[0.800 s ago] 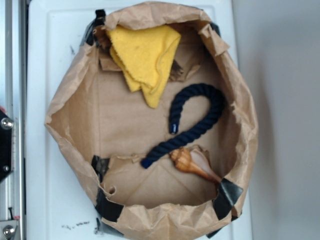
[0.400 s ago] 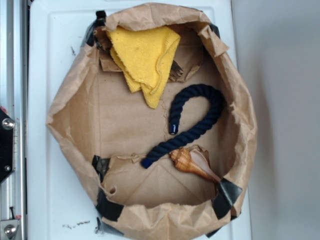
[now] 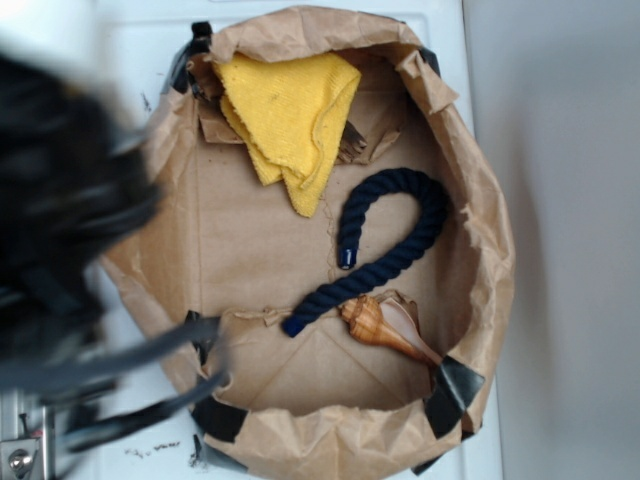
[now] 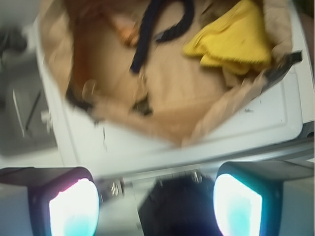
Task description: Grab the yellow cloth.
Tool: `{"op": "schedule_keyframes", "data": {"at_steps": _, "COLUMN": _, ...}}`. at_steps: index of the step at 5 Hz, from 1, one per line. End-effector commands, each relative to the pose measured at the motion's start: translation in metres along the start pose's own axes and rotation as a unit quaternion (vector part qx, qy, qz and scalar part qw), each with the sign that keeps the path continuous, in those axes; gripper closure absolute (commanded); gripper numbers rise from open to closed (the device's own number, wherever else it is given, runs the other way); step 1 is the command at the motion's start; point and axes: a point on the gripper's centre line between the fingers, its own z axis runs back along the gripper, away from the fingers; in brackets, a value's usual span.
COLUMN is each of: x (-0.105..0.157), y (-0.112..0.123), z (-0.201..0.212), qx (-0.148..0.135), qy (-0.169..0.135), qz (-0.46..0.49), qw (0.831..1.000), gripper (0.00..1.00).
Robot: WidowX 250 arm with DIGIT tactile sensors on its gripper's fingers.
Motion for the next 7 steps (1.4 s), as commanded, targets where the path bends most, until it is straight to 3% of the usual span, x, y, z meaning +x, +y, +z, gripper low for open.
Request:
{"op": "schedule_keyframes", "data": {"at_steps": 1, "x": 0.033, "y": 0.02, "z": -0.005, "qx": -0.016, "qy": -0.068, "qz": 0.113, "qw": 0.991, "gripper": 0.0}}
{"op": "schedule_keyframes", "data": {"at_steps": 3, "x": 0.033, "y": 0.02, "z": -0.005, "qx": -0.016, "qy": -0.068, "qz": 0.113, "qw": 0.991, "gripper": 0.0}}
{"op": "schedule_keyframes", "data": {"at_steps": 4, "x": 0.045, "y": 0.03, "z": -0.024, "qx": -0.003, "qy": -0.073, "qz": 0.185, "qw": 0.98, "gripper": 0.0}}
{"op": "schedule_keyframes", "data": {"at_steps": 5, "x": 0.06, "y": 0.03, "z": -0.055, "qx": 0.026, "qy": -0.078, "qz": 0.23, "qw": 0.97, "gripper": 0.0}}
{"op": "schedule_keyframes", "data": {"at_steps": 6, "x": 0.074, "y": 0.036, "z": -0.089, "qx": 0.053, "qy": -0.062, "qz": 0.296, "qw": 0.952, "gripper": 0.0}}
{"op": "schedule_keyframes", "data": {"at_steps": 7, "x": 0.077, "y": 0.054, "z": -0.116, "qx": 0.084, "qy": -0.054, "qz": 0.322, "qw": 0.942, "gripper": 0.0}}
